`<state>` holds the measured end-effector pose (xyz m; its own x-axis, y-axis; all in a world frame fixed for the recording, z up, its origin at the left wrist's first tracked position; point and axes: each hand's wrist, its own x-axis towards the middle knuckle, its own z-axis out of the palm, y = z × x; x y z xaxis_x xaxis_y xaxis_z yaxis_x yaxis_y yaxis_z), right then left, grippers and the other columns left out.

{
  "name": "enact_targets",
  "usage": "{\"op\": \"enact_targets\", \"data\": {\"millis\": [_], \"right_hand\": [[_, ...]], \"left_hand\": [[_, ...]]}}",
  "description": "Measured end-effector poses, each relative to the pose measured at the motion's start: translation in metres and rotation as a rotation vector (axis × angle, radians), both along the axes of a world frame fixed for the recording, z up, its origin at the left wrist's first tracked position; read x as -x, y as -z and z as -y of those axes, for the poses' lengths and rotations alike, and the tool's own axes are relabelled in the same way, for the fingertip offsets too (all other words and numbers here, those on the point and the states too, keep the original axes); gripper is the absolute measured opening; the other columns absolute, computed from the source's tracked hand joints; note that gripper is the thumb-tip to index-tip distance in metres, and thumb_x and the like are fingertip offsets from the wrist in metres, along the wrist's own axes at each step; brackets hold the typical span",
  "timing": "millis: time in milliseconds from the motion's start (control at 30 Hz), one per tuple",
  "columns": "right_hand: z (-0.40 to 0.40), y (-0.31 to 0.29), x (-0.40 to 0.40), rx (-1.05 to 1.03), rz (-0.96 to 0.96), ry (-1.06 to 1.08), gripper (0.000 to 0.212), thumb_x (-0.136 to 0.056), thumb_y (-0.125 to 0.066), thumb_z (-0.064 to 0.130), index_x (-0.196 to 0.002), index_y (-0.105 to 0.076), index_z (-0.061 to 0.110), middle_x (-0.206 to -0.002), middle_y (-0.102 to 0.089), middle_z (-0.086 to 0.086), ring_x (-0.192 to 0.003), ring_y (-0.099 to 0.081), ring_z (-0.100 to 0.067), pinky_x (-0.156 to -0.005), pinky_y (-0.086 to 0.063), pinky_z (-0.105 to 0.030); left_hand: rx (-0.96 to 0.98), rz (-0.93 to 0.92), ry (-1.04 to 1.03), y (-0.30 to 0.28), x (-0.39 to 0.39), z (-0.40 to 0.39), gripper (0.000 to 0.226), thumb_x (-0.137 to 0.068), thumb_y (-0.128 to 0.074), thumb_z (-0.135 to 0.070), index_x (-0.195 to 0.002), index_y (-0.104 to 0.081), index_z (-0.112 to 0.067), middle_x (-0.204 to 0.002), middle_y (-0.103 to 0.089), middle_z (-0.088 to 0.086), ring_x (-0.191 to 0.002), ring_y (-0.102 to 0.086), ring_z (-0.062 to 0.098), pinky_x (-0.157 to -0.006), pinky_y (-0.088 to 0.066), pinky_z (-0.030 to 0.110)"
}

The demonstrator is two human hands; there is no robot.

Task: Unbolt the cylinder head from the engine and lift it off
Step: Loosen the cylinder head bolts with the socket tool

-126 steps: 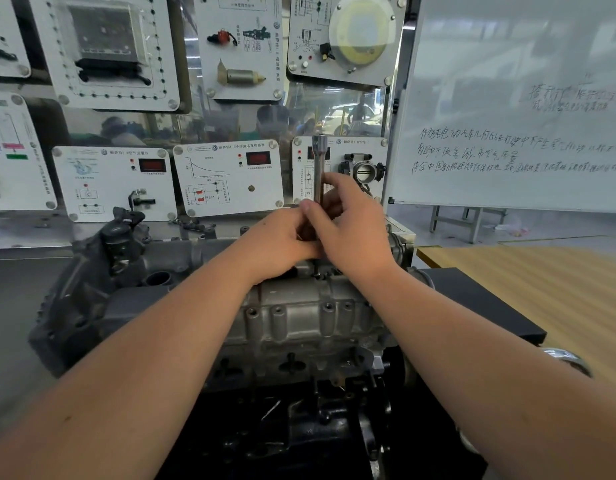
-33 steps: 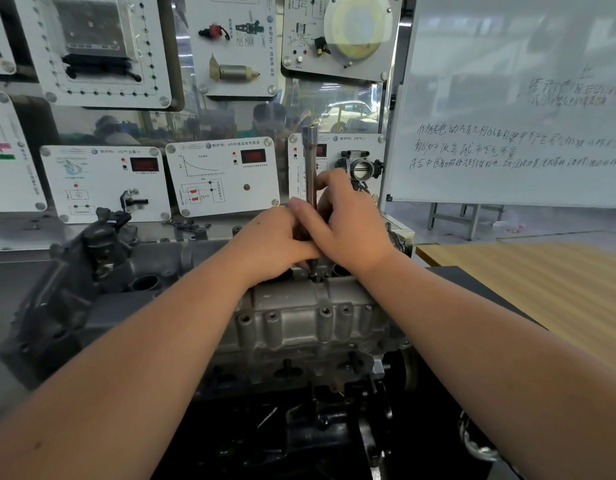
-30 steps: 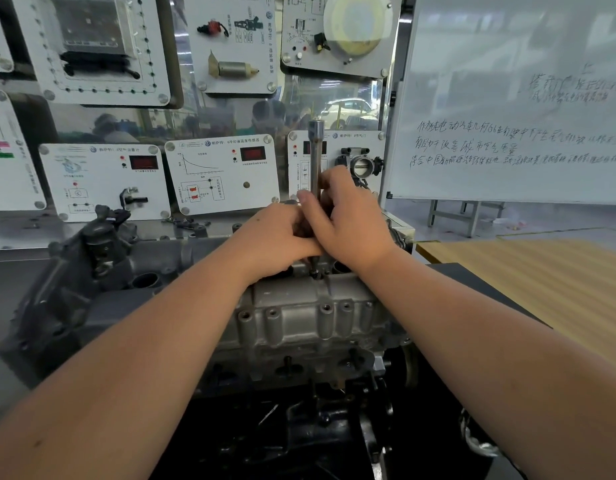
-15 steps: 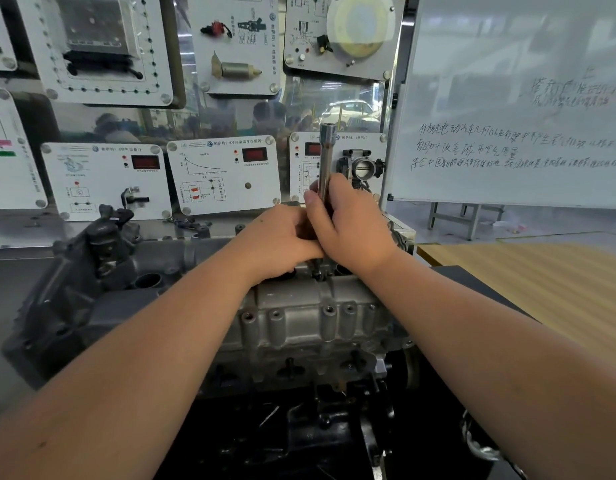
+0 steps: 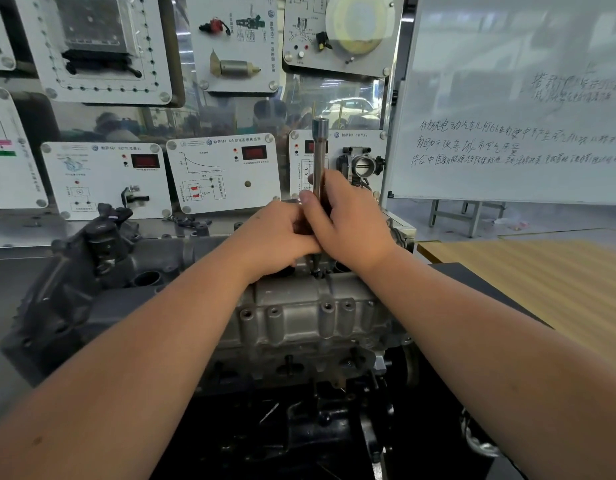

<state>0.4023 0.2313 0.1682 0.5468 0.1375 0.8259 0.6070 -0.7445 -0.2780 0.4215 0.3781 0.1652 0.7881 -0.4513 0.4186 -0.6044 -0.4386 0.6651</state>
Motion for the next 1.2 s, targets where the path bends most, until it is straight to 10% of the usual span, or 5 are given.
{"op": "enact_targets", "data": {"millis": [167,333,567,833,1200], "right_hand": [[-0.0004,0.0005,0.0021,0.015,0.037,0.008,0.026,-0.102,-0.049,0.027,-0.086,-0.049,0.006,-0.064,-0.050,-0.005,-0.061,-0.054,-0.035,-0.058,-0.046,-0.049],[-0.0009,-0.0017,0.0056,0.027,0.061,0.007,0.044,-0.100,-0.060,0.034,-0.127,-0.051,0.001,-0.068,-0.056,-0.003,-0.062,-0.059,-0.028,-0.057,-0.042,-0.035],[-0.0019,-0.0017,0.0024,0.010,0.005,0.002,0.022,-0.105,-0.051,0.023,-0.089,-0.041,0.011,-0.060,-0.039,0.006,-0.060,-0.049,-0.030,-0.057,-0.042,-0.046],[-0.0013,-0.0011,0.0055,0.040,0.041,0.014,0.046,-0.101,-0.058,0.037,-0.131,-0.051,0.003,-0.070,-0.060,-0.004,-0.064,-0.059,-0.025,-0.057,-0.041,-0.033],[0.0015,-0.0014,0.0043,0.016,0.031,-0.017,0.027,-0.104,-0.052,0.025,-0.111,-0.054,-0.001,-0.068,-0.059,-0.009,-0.064,-0.057,-0.033,-0.059,-0.046,-0.044]], "left_hand": [[-0.011,0.026,0.008,-0.0019,0.0039,-0.0004,0.029,-0.079,-0.073,-0.025,-0.074,-0.070,-0.054,-0.069,-0.073,-0.016,-0.057,-0.066,-0.001,-0.051,-0.048,0.015],[-0.027,0.060,-0.037,-0.0014,0.0005,-0.0010,0.028,-0.079,-0.077,-0.031,-0.075,-0.066,-0.056,-0.067,-0.070,-0.020,-0.058,-0.064,-0.004,-0.057,-0.050,0.025],[-0.025,0.006,-0.020,0.0009,-0.0010,0.0002,0.012,-0.072,-0.069,-0.034,-0.083,-0.073,-0.031,-0.075,-0.076,-0.008,-0.060,-0.068,0.007,-0.069,-0.059,0.038],[-0.082,0.068,-0.064,-0.0001,-0.0011,-0.0006,0.009,-0.077,-0.078,-0.034,-0.081,-0.069,-0.032,-0.072,-0.074,-0.011,-0.067,-0.071,0.010,-0.065,-0.062,0.041],[-0.037,0.061,0.011,-0.0013,0.0030,-0.0010,0.019,-0.081,-0.075,-0.032,-0.083,-0.069,-0.050,-0.076,-0.074,-0.016,-0.062,-0.068,0.002,-0.061,-0.055,0.025]]}}
